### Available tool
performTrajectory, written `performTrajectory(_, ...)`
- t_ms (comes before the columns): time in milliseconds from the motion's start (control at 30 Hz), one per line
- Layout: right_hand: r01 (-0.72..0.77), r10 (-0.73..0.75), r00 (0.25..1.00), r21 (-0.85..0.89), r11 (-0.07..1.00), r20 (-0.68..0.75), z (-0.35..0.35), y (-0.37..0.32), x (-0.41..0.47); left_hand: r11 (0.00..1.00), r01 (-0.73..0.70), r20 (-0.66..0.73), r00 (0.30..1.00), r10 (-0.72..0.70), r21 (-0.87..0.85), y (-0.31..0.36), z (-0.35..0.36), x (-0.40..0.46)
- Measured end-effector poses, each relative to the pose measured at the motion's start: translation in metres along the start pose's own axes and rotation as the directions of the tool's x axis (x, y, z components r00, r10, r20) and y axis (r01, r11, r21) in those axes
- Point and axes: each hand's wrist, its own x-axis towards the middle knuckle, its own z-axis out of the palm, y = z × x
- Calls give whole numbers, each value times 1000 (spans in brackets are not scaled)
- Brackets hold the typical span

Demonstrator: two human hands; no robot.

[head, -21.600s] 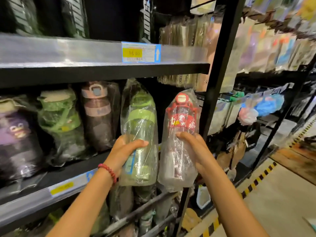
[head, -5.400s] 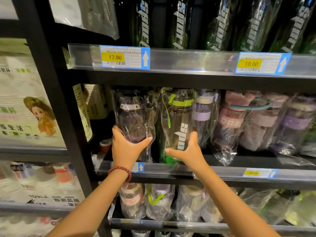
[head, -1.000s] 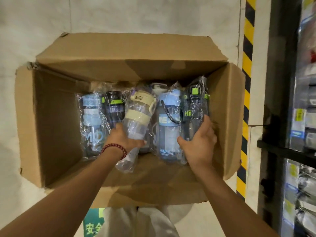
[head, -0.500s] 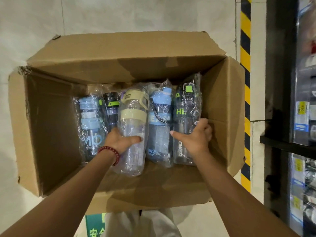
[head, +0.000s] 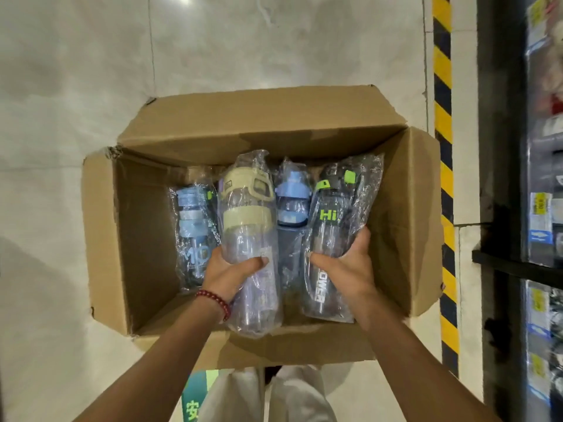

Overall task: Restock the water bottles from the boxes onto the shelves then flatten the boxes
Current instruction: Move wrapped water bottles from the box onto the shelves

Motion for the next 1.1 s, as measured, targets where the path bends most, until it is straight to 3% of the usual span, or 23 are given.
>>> performTrajectory(167, 89, -89, 994, -1, 996, 65, -31, -41, -62, 998, -57, -15, 998, 57, -25, 40, -23, -60)
performTrajectory(367, 175, -181, 980, 80, 981, 79, -78, -106, -149, 971, -232, -31, 972, 234, 60, 112, -42, -150)
performTrajectory(567, 288, -288, 957, 148, 946, -21, -133, -155, -243, 893, -443, -48, 893, 447, 78, 190, -57, -251)
performTrajectory(767, 481, -449, 876, 281, 830, -174, -197, -194, -334, 762, -647, -19, 762, 647, 31, 270, -60, -346)
performTrajectory(967, 633, -531, 774, 441, 636, -345, -261, -225, -427, 563, -826, 132, 563, 816, 40, 342, -48, -462)
performTrajectory(1100, 715, -564, 698, 463, 523, -441, -302, -237, -478, 455, -890, 226, 434, 872, -45, 378, -37, -533)
